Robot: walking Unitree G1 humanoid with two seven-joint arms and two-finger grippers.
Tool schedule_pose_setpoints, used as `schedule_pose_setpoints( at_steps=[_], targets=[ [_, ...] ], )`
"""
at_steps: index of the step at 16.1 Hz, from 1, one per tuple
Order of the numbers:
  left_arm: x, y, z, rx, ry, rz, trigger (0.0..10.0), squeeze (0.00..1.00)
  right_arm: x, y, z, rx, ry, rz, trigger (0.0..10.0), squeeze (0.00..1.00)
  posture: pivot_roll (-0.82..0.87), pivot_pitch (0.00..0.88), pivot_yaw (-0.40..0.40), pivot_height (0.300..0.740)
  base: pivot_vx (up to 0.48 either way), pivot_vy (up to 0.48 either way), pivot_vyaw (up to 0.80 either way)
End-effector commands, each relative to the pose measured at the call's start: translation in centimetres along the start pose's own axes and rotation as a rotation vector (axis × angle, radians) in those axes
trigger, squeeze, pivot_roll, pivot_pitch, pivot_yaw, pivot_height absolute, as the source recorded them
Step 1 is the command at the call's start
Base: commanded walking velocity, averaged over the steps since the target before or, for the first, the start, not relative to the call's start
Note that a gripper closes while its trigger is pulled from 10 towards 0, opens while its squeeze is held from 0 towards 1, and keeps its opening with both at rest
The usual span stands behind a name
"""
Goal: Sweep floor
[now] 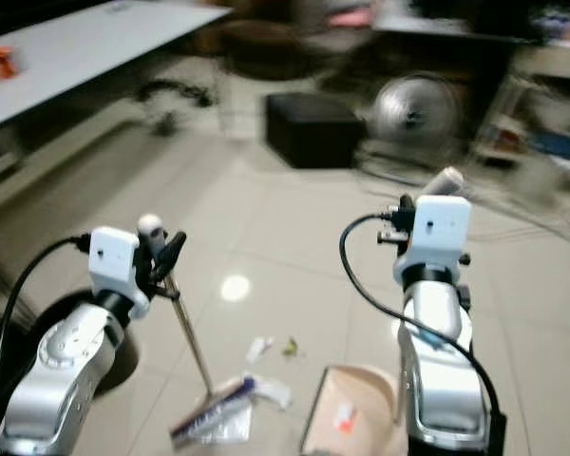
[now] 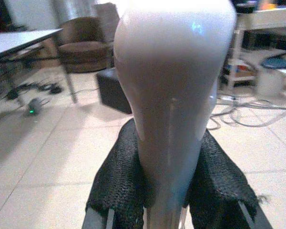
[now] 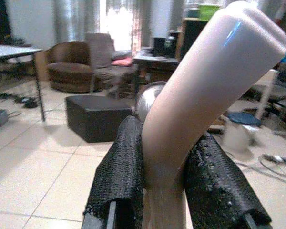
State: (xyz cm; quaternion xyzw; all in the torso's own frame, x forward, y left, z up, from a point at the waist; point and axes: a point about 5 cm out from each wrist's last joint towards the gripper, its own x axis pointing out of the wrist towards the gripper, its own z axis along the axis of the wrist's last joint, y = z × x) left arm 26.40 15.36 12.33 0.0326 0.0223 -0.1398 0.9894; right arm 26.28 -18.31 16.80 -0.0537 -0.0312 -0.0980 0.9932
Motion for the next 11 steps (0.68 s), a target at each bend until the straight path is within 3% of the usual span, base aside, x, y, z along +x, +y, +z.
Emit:
schedule_pose_setpoints(
  at_steps=[1,6,8,11],
  targets=[
    [-0.17,0.8,0.5,0.031,-0.017,0.024,10.0,0.0,0.02,0.39,0.84,0.018,-0.019,0.014,10.0,0.0,0.01,0.0,0.033,0.74,0.0,0.469,0.0],
    [-0.15,0.84,0.49,0.037,-0.013,0.018,10.0,0.0,-0.04,0.37,0.66,0.021,-0.001,0.014,10.0,0.0,0.01,0.0,0.032,0.74,0.0,0.457,0.0],
    [-0.11,0.79,0.63,0.088,-0.017,0.005,10.0,0.0,-0.09,0.4,0.62,0.023,0.007,0.012,10.0,0.0,0.01,0.0,0.038,0.74,0.0,0.0,0.0],
    [0.02,0.6,0.59,0.093,-0.02,0.001,10.0,0.0,-0.08,0.24,0.74,0.016,0.001,-0.004,10.0,0.0,0.0,0.0,0.04,0.74,0.0,-0.48,0.0]
  ],
)
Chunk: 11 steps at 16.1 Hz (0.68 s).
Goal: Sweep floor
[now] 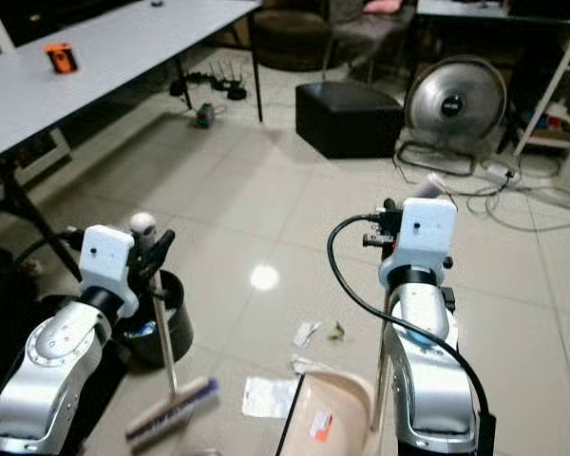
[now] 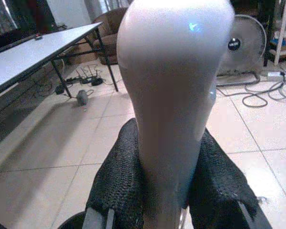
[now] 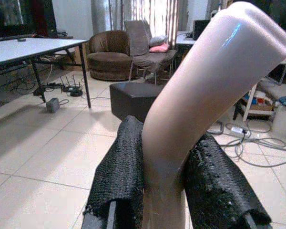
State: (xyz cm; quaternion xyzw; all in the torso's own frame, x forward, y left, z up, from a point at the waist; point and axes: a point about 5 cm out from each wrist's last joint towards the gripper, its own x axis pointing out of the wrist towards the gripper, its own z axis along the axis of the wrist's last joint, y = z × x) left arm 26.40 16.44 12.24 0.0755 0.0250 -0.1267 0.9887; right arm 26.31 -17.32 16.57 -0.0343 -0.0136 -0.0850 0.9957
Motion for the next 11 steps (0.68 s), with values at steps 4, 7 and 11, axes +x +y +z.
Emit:
schedule_pose_setpoints(
  at_steps=[4,7,11],
  targets=[
    [0.9,-0.3,1.4,-0.006,-0.071,0.014,10.0,0.0,0.3,-1.1,1.2,-0.041,-0.047,-0.046,10.0,0.0,0.01,0.0,0.04,0.74,0.0,0.0,0.0],
    [1.4,-0.1,2.0,-0.001,-0.117,0.035,10.0,0.0,0.8,-0.9,1.5,-0.015,-0.06,-0.028,10.0,0.0,0.01,0.0,0.039,0.74,0.0,0.0,-0.14],
    [1.6,0.4,2.5,-0.004,-0.142,0.076,10.0,0.0,1.0,-0.4,1.7,-0.04,-0.077,0.021,10.0,0.0,0.01,0.0,0.034,0.74,0.3,0.0,-0.11]
  ],
)
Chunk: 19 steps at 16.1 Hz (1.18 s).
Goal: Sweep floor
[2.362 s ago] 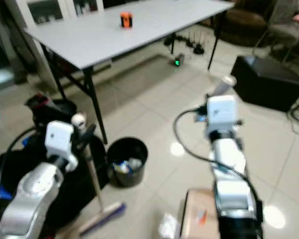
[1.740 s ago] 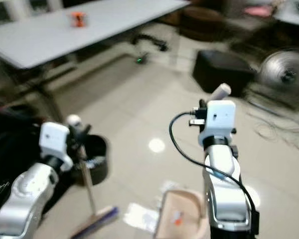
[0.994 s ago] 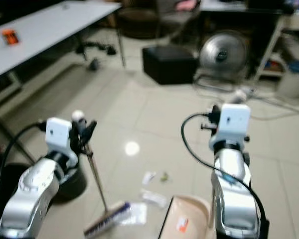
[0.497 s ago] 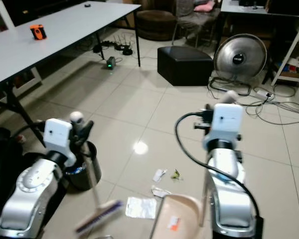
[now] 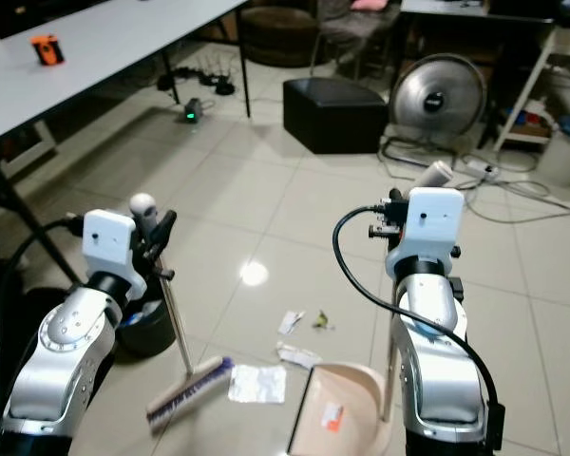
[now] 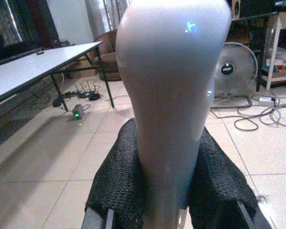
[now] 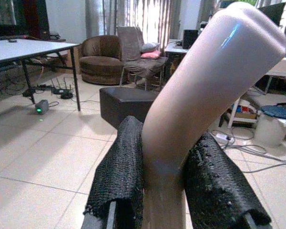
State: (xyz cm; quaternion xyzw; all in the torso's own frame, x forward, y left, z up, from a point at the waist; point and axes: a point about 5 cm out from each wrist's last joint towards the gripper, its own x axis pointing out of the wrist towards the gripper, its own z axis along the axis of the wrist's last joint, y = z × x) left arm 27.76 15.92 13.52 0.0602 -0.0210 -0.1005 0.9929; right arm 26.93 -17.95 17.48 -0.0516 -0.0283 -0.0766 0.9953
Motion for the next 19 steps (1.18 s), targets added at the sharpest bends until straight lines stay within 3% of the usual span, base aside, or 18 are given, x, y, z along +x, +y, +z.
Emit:
schedule_pose_setpoints(
  at_steps=[1,19],
  targets=[
    [0.41,0.37,1.03,0.017,-0.052,0.017,10.0,0.0,0.36,0.17,0.88,-0.01,-0.045,0.007,10.0,0.0,0.01,0.0,0.034,0.74,0.337,0.0,0.0],
    [0.24,0.39,0.85,0.016,-0.048,0.008,10.0,0.0,0.05,0.96,0.2,-0.002,-0.025,0.045,10.0,0.0,0.02,0.011,0.037,0.74,0.372,0.0,0.0]
  ],
)
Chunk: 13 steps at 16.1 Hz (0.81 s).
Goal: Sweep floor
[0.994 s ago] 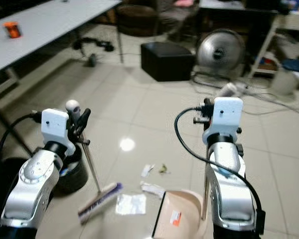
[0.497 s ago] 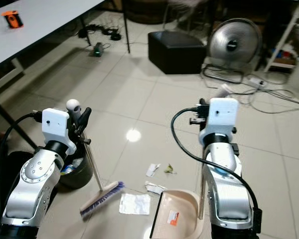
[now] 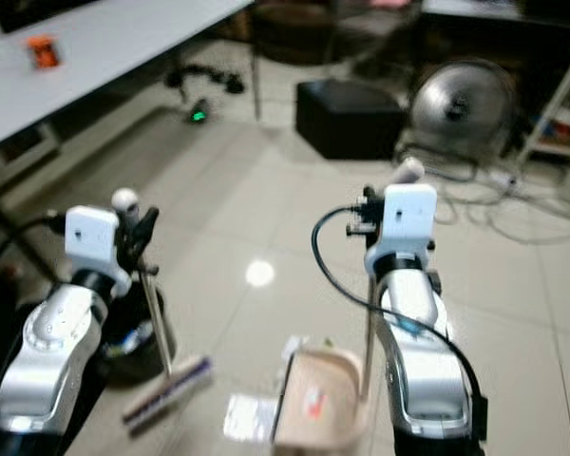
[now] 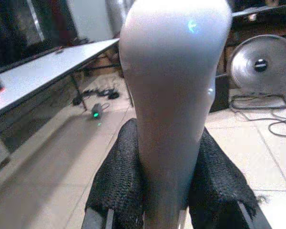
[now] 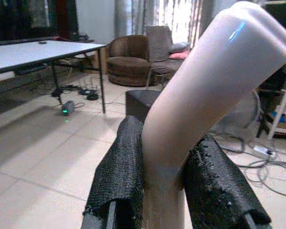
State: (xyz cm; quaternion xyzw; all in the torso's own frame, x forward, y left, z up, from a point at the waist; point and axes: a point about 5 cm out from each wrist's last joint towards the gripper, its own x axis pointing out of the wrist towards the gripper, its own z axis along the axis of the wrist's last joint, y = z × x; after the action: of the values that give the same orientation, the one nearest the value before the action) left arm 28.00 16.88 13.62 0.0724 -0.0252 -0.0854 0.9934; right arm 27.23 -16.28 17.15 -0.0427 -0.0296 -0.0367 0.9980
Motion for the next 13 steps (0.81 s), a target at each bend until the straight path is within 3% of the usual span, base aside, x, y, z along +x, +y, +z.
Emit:
schedule_pose_setpoints(
  at_steps=[1,5,7,10,13],
  targets=[
    [0.1,-0.6,0.9,-0.023,-0.052,-0.024,10.0,0.0,-0.1,-0.7,0.3,-0.024,-0.018,-0.035,10.0,0.0,0.02,0.015,0.036,0.74,0.0,0.0,0.0],
    [0.1,-0.6,0.4,-0.009,-0.038,-0.025,10.0,0.0,0.0,-0.1,-0.4,-0.039,-0.039,0.001,10.0,0.0,0.03,0.034,0.04,0.74,0.0,0.0,0.0],
    [0.6,-0.6,0.0,0.012,-0.035,-0.003,10.0,0.0,0.3,0.3,-1.4,-0.112,-0.06,0.038,10.0,0.0,0.03,0.051,0.042,0.74,0.0,0.0,0.0],
    [1.6,-0.3,-0.6,0.021,-0.046,0.068,10.0,0.0,1.0,0.5,-2.7,-0.174,-0.084,0.068,10.0,0.0,0.05,0.11,0.047,0.74,0.0,0.0,0.0],
    [2.4,0.8,-1.6,-0.034,-0.044,0.183,10.0,0.0,2.5,1.6,-3.3,-0.136,-0.122,0.116,10.0,0.0,0.05,0.177,0.062,0.74,0.0,0.0,0.0]
  ],
)
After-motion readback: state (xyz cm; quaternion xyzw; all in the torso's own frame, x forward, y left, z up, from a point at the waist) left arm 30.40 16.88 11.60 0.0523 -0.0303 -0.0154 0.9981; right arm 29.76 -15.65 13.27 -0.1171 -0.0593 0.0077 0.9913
